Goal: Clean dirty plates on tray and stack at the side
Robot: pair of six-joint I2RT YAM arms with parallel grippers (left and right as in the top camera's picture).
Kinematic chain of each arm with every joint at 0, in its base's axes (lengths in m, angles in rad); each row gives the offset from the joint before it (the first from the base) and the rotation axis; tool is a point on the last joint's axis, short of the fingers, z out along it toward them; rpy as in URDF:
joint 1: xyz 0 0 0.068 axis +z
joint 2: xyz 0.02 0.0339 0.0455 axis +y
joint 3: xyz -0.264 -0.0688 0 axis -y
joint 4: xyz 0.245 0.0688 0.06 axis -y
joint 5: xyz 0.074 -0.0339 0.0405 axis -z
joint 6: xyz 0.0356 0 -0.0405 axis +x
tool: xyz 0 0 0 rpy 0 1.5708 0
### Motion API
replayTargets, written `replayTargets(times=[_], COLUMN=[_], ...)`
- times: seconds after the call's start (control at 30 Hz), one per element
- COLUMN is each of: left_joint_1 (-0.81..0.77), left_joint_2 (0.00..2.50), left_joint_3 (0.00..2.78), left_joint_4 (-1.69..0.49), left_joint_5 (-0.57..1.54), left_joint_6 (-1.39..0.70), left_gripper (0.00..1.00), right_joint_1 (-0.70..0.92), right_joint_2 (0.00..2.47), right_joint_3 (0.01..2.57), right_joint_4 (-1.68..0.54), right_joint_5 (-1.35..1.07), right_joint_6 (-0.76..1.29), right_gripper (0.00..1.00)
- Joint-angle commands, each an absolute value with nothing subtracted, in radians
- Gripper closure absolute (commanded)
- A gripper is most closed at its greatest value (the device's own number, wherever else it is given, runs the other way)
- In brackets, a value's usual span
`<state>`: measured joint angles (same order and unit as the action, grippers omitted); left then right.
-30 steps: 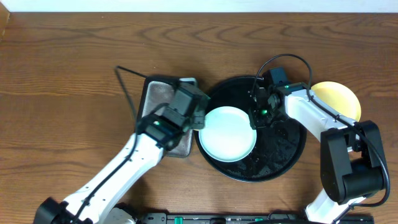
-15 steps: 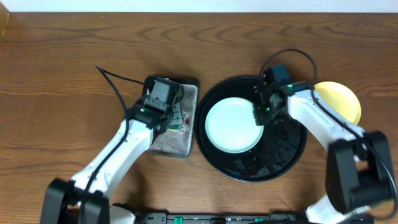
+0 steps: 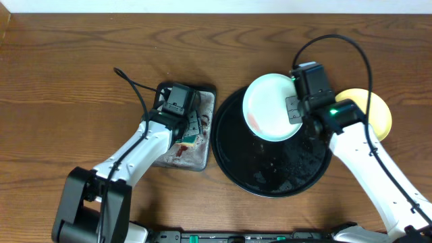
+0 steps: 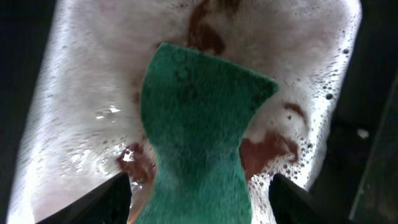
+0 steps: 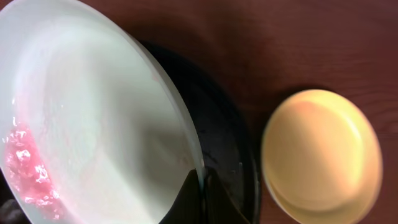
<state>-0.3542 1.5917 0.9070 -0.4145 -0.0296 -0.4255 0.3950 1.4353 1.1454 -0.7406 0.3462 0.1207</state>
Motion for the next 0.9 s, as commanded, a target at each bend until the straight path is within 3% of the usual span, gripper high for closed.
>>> replayTargets(times=[0.0,0.2,0.5,0.87], left_joint_1=[-0.352,-0.352,-0.352,-0.352], left_joint_2=[1.503,1.417,1.422,1.422], left_joint_3=[0.896,0.896,0.896,0.896], left_joint_4=[-0.447,-0.540,-0.571,-0.571], left_joint_5=[-0.031,-0.031,-0.038,-0.038], left_joint_6=[-0.423,-0.423,-0.422,-0.423], left_gripper=[0.23,0.19,0.18,0.18], right_joint_1=[0.453,0.617,0.829,0.873], right_joint_2=[1.427,1.427,1.427,1.427], right_joint_3=[1.156,1.156,1.156,1.156], right_joint_4=[-0.745,-0.748,-0.743,-0.710], right_joint_5=[0.549,0.889,1.168,1.234], right_joint_6=[0.108,0.107,0.110,0.112], right_gripper=[0.99,0.99,0.99,0.99])
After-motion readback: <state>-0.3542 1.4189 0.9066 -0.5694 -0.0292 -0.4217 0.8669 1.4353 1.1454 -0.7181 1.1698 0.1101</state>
